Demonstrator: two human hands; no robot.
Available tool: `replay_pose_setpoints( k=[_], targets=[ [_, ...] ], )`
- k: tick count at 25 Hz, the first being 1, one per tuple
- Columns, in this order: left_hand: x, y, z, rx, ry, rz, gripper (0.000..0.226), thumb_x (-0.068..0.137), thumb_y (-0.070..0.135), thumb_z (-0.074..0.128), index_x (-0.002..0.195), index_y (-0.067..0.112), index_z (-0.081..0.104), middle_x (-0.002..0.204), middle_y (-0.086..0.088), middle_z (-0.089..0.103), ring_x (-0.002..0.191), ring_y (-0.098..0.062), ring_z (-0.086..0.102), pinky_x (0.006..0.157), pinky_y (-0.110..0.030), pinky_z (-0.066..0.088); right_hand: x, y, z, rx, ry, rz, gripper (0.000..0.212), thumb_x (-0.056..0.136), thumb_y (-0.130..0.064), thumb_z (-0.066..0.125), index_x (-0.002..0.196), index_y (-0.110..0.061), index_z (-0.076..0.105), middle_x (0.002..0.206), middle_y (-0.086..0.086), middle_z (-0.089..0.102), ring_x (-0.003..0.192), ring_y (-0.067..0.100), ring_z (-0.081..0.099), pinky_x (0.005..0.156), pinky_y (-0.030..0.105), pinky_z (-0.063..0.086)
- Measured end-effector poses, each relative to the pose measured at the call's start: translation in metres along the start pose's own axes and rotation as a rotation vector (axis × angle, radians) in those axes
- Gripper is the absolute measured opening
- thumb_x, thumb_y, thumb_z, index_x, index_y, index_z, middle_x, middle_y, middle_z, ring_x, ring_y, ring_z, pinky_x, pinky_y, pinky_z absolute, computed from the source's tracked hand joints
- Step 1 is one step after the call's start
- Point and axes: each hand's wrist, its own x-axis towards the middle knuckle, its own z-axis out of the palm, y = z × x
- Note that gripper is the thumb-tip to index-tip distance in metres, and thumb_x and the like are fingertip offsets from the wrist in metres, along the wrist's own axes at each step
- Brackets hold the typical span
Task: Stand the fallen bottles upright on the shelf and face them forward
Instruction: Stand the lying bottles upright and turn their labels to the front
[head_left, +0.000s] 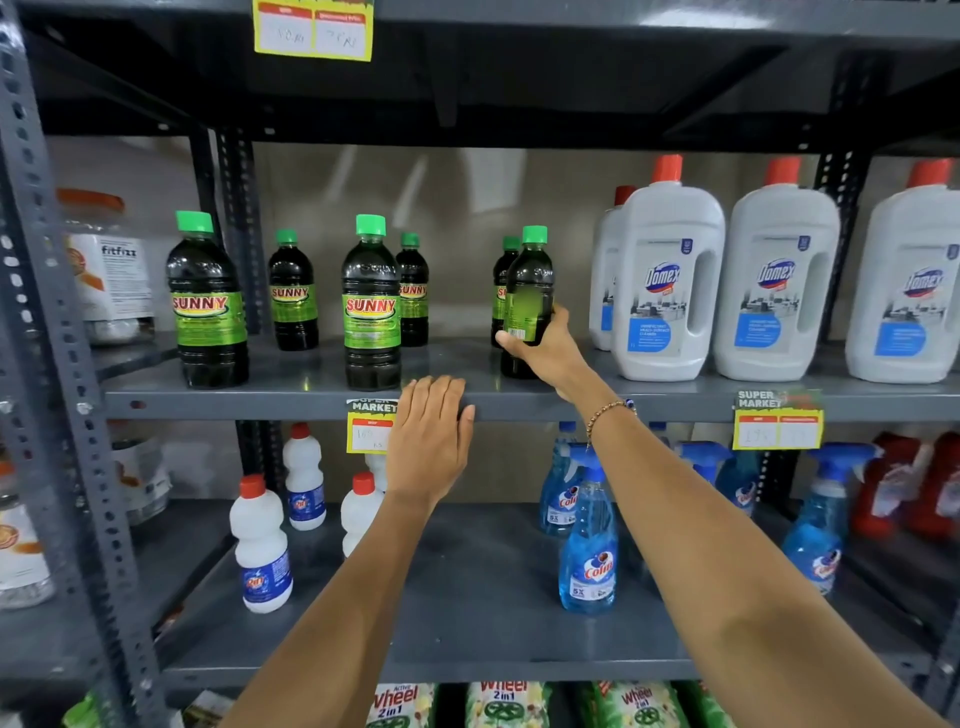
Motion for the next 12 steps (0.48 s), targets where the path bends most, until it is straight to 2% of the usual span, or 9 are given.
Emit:
replay_pose_setpoints(
  k=[4,6,9,12],
  targets=[
    [0.0003,0.0023,0.0004,0.002,0.013,-0.021,0.036,0.098,0.03,0.037,0.116,0.006,0.058,0.114,-0.01,0.063,0.109,-0.03,0.056,0.106,-0.041,0.034,0.0016,-0.0023,-0.0031,0.063,-0.032,0.116,0.078,0.079,-0.003,0.069,0.14,-0.007,0.019,0.119,0.006,0.051,0.115,0.021,0.05,0.088,0.028,0.038],
    [-0.0004,0.0017,0.001,0.006,0.019,-0.011,0.036,0.098,0.03,0.037,0.116,0.006,0.058,0.114,-0.01,0.063,0.109,-0.03,0.056,0.106,-0.041,0.035,0.0029,0.0007,-0.0035,0.045,-0.006,0.126,0.075,0.077,-0.007,0.072,0.136,-0.008,0.026,0.119,0.005,0.053,0.117,0.022,0.053,0.088,0.029,0.04],
    [-0.0005,0.0025,0.0028,0.007,0.036,-0.007,0.037,0.098,0.03,0.037,0.116,0.006,0.058,0.114,-0.011,0.063,0.109,-0.03,0.056,0.106,-0.041,0.033,0.0017,0.0052,-0.0001,-0.061,0.055,0.063,0.08,0.074,-0.02,0.08,0.134,-0.008,0.03,0.115,-0.001,0.052,0.107,0.014,0.051,0.087,0.027,0.041],
    [-0.0017,0.0026,0.0045,0.01,0.041,-0.017,0.038,0.098,0.031,0.036,0.117,0.006,0.058,0.114,-0.011,0.063,0.11,-0.031,0.056,0.107,-0.041,0.033,0.0044,0.0047,-0.0013,-0.049,0.02,0.076,0.08,0.074,-0.017,0.078,0.135,-0.008,0.027,0.116,0.001,0.053,0.111,0.018,0.053,0.088,0.028,0.041]
  ],
)
